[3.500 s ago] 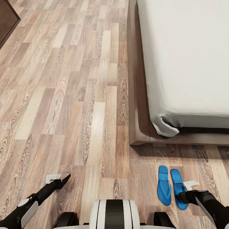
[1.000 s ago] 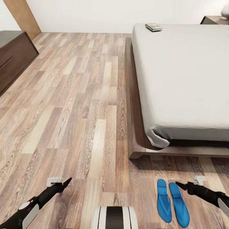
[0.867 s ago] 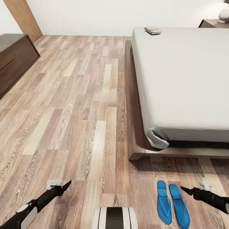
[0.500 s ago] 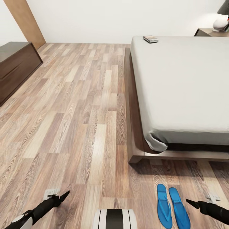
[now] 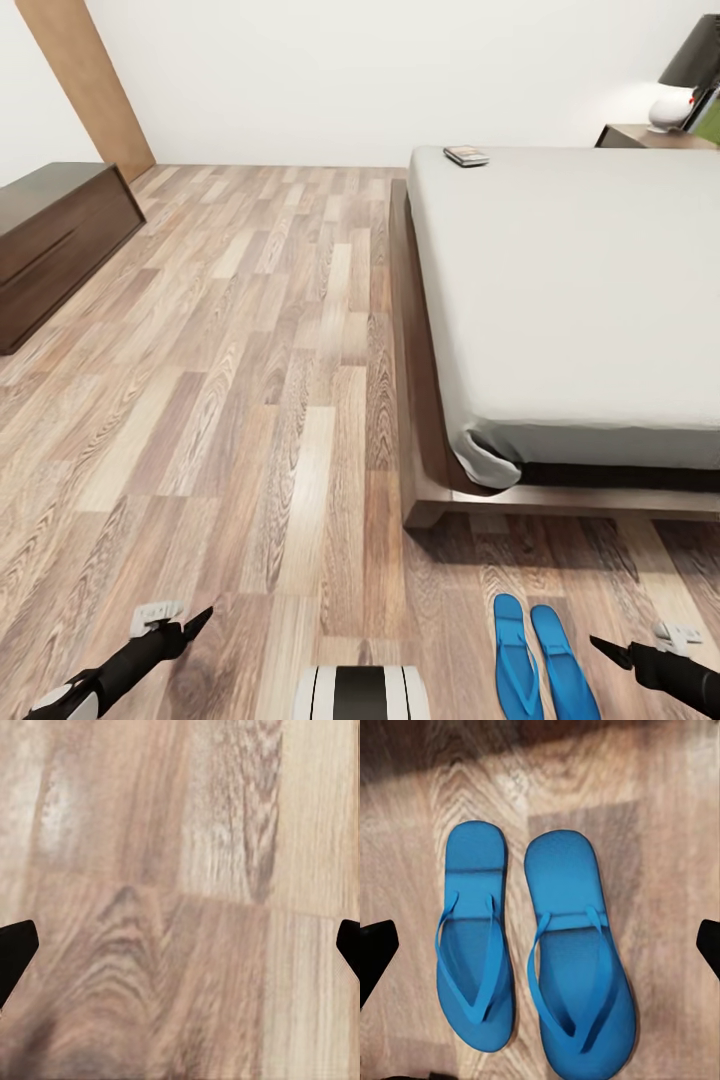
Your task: In the bedroom, move the book from the bed onto either nightstand, and place the two sandals side by side next to the bed.
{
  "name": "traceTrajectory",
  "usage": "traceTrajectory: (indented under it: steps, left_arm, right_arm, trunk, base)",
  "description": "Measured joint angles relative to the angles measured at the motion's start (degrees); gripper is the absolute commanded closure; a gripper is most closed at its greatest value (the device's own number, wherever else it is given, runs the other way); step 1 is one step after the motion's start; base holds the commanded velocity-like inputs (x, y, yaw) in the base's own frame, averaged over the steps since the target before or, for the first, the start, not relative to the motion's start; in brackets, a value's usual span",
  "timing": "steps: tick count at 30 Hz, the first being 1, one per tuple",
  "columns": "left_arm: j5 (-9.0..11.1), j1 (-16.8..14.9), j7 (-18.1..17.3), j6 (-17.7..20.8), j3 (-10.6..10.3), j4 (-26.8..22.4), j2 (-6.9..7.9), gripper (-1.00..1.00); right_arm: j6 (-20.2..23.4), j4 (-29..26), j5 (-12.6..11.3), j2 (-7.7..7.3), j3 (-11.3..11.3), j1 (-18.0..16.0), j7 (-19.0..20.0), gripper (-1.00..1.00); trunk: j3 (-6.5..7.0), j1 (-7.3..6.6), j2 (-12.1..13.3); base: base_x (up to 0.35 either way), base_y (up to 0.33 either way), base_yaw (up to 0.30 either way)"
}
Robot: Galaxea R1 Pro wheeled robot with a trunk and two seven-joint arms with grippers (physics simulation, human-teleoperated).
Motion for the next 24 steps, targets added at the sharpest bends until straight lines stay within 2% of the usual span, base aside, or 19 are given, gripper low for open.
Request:
traceTrajectory:
  steps: [10, 24]
  left_arm:
    - [0.1, 0.0, 0.2, 0.0, 0.1, 0.2, 0.01, -1.00]
    - [0.1, 0.0, 0.1, 0.1, 0.1, 1.1, -0.12, -1.00]
  right_arm:
    - [-2.8, 2.0, -0.2, 0.00, 0.1, 0.0, -0.1, -1.00]
    - [-3.5, 2.6, -0.2, 0.09, 0.1, 0.0, -0.2, -1.00]
  trunk:
    - [2.22, -0.26, 0.1]
    - [5.32, -0.62, 0.3]
  base:
    - [0.000, 0.000, 0.000]
    - [0.000, 0.000, 0.000]
